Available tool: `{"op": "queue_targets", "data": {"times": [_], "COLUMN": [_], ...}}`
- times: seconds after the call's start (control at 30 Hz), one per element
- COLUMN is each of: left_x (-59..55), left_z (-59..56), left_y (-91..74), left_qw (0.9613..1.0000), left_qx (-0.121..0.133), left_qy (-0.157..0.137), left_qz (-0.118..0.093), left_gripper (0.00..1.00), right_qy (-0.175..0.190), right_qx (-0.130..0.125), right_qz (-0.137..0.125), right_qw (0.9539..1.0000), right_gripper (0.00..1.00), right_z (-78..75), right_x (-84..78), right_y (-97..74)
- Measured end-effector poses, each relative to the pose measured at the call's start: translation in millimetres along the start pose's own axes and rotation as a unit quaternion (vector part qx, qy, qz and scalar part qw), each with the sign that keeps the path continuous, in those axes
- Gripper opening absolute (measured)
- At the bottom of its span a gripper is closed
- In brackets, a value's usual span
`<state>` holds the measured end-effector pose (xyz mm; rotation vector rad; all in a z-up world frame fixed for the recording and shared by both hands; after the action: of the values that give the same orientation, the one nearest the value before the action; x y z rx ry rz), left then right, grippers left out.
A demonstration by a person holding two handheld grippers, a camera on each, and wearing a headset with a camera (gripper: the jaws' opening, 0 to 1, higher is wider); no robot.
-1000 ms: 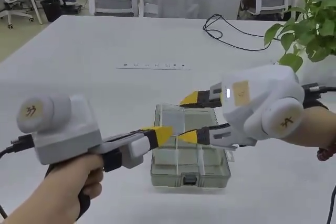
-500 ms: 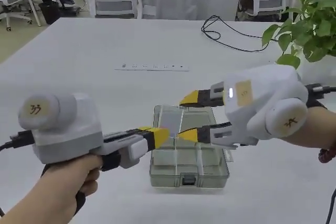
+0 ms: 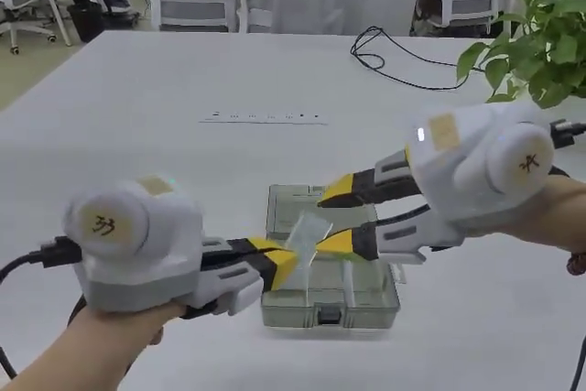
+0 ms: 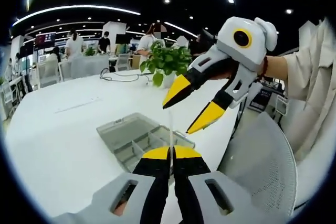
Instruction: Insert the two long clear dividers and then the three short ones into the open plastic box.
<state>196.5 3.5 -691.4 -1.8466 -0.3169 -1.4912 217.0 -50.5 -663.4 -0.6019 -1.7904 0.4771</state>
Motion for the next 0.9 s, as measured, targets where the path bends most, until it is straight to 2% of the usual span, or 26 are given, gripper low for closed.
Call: {"op": "queue_targets", "data": {"times": [0.1, 0.2, 0.27, 0.5, 0.67, 0.77, 0.83, 0.9], "left_x": [-0.8, -2.6, -4.2, -6.2, -5.8, -3.2, -2.6, -1.9], "left_z": [-1.3, -4.0, -7.5, -17.4, -23.6, -29.7, -32.9, -34.8], "left_y": [-0.3, 0.7, 1.7, 2.2, 3.5, 3.7, 3.6, 3.5], "left_qw": [0.9996, 0.9991, 0.998, 0.9942, 0.9905, 0.9883, 0.986, 0.9857], "left_qx": [-0.003, -0.012, -0.021, -0.051, -0.07, -0.089, -0.098, -0.103], "left_qy": [0.027, 0.039, 0.058, 0.094, 0.118, 0.124, 0.135, 0.133], "left_qz": [0.003, 0.007, 0.011, 0.015, 0.011, 0.001, -0.001, -0.003], "left_gripper": [0.0, 0.0, 0.0, 0.0, 0.0, 0.0, 0.0, 0.0], "right_qy": [0.0, -0.001, -0.005, -0.006, -0.005, -0.002, -0.001, 0.003], "right_qx": [0.022, 0.042, 0.049, 0.074, 0.101, 0.117, 0.123, 0.126], "right_qz": [-0.005, -0.009, -0.009, -0.008, -0.004, 0.0, 0.001, 0.003], "right_qw": [0.9998, 0.9991, 0.9988, 0.9972, 0.9948, 0.9931, 0.9924, 0.992], "right_gripper": [0.25, 0.24, 0.24, 0.21, 0.19, 0.17, 0.16, 0.16], "right_z": [5.2, 10.8, 12.5, 20.0, 28.7, 32.9, 35.2, 36.7], "right_x": [0.4, 1.2, 1.0, -2.5, -5.9, -9.9, -10.8, -11.4], "right_y": [0.5, 0.0, -0.4, -3.2, -3.9, -4.4, -4.7, -4.8]}}
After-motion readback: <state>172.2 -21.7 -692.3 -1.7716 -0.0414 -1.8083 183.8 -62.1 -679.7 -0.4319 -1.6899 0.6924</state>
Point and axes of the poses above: the centre of the closed fingertips' face, and the gripper's own axes: y roughly forward along the fingers, z roughly to its left, x roughly out of its top, the point moved 3 cm from there along -y, roughly backward along the fingers, and after that the axes turned 5 degrees about x, right-handed, at the moved point
